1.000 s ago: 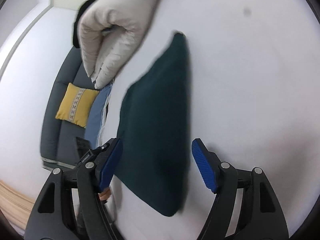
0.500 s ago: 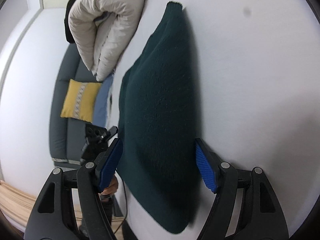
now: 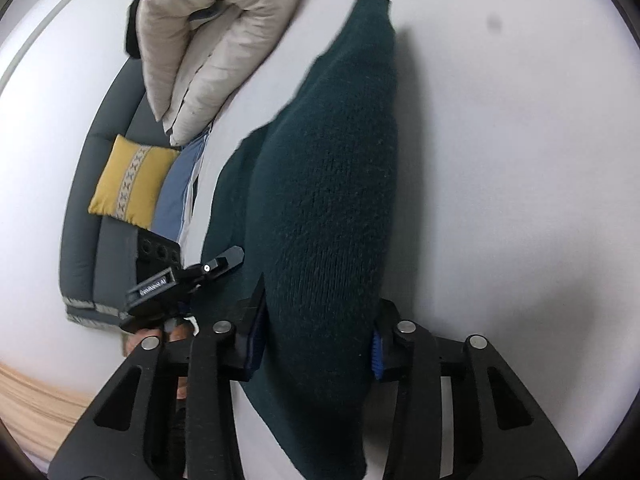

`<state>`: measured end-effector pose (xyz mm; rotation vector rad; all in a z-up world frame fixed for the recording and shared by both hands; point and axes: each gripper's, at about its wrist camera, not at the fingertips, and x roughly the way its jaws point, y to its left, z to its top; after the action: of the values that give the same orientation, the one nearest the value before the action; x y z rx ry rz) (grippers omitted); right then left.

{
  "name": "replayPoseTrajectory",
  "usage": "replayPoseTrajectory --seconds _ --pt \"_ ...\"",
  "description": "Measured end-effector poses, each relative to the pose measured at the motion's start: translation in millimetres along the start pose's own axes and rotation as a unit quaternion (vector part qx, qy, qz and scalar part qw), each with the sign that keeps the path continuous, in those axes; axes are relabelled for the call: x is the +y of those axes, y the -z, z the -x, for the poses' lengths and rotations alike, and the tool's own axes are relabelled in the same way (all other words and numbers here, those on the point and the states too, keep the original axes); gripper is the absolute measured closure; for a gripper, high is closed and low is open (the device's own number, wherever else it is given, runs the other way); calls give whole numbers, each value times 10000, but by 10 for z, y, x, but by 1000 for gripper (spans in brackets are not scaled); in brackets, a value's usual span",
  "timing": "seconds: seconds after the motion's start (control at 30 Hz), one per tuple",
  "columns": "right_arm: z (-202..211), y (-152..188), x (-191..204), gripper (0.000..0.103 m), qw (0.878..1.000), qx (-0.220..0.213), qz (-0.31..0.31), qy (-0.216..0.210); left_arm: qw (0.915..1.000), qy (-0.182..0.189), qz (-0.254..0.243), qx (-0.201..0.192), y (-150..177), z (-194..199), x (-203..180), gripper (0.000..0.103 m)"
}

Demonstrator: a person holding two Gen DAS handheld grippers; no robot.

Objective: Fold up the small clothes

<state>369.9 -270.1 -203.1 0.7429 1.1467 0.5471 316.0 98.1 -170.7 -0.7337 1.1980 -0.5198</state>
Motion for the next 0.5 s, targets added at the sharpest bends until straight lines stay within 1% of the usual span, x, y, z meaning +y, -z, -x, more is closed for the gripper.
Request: replayPoseTrajectory --seconds 0.03,0.1,0.27,0.37,0.4,0.5 --pt "95 73 67 67 9999 -34 122 53 9999 -58 -157 -9 101 53 -99 78" --pt "281 194 179 67 9996 -79 269 58 9993 -55 -357 -36 284 157 -224 78" --pt "715 665 318 67 9989 -188 437 4 9985 138 -520 -48 860 370 -432 78" --pt "981 1084 337 67 9983 -230 527 26 9982 217 -559 9 1188 451 -506 78" --pt "1051 1204 341 67 9982 -247 551 23 9978 208 -629 31 1335 476 -555 78" --pt "1263 1588 320 67 9982 -335 495 -17 9967 164 -784 88 1604 510 -665 78"
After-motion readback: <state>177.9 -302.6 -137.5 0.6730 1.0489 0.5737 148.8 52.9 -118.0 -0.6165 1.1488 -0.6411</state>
